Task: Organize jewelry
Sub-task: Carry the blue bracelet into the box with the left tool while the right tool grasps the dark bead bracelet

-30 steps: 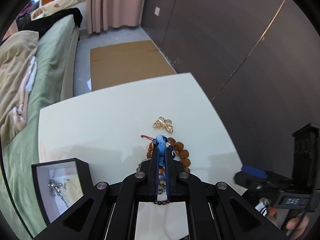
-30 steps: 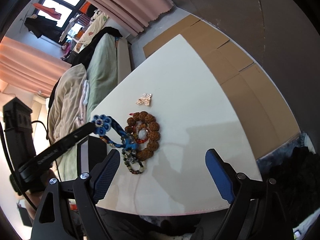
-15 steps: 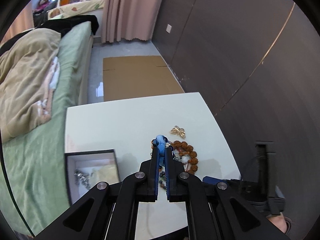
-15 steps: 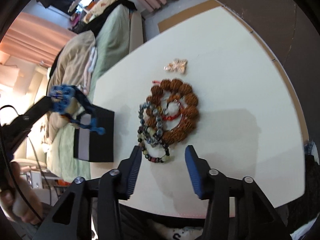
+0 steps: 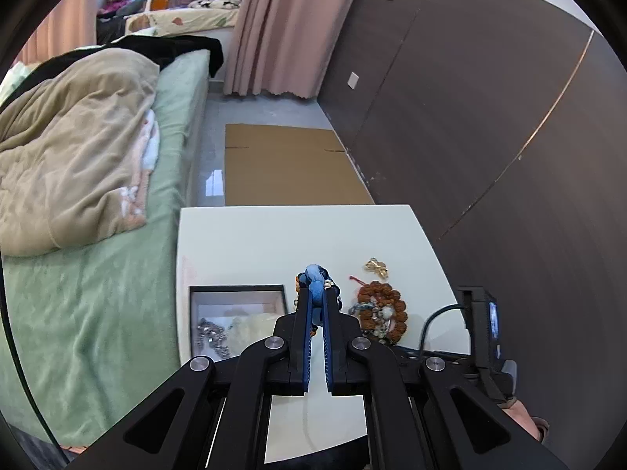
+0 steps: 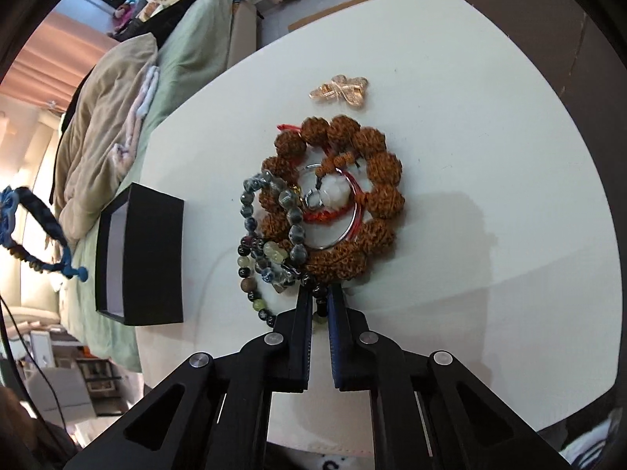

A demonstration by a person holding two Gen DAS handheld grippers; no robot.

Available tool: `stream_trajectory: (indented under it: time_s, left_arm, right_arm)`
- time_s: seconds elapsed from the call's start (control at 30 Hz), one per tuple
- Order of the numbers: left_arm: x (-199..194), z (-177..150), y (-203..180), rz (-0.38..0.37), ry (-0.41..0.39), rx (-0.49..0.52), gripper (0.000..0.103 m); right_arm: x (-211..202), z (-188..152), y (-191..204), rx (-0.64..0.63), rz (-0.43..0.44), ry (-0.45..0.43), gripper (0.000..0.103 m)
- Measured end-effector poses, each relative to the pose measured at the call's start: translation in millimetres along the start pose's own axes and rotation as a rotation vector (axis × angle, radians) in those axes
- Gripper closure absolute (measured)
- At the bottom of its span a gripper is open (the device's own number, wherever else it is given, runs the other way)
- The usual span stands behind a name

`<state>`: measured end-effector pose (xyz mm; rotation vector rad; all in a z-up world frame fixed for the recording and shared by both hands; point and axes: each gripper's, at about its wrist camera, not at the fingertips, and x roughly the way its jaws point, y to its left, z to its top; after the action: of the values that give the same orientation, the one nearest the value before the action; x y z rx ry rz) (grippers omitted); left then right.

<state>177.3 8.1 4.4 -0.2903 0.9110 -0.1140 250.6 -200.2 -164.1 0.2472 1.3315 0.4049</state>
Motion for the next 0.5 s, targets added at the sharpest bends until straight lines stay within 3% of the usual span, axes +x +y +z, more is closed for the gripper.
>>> stream_trajectory:
  time_s: [0.33,0.5]
  left_arm:
    - [-3.0,-4.2,27.7,-0.012,-0.008,-0.071,0.098]
    - [2.2,-0.9,40.0,-0.028,0.022,-0.127,0.093]
  right_arm:
    - [-38.9,-2.9,30.1,-0.064,0.060,-0.099,0.094]
    - [-64.4,0.1,54.4,-0.109,0.076,-0.147,0.093]
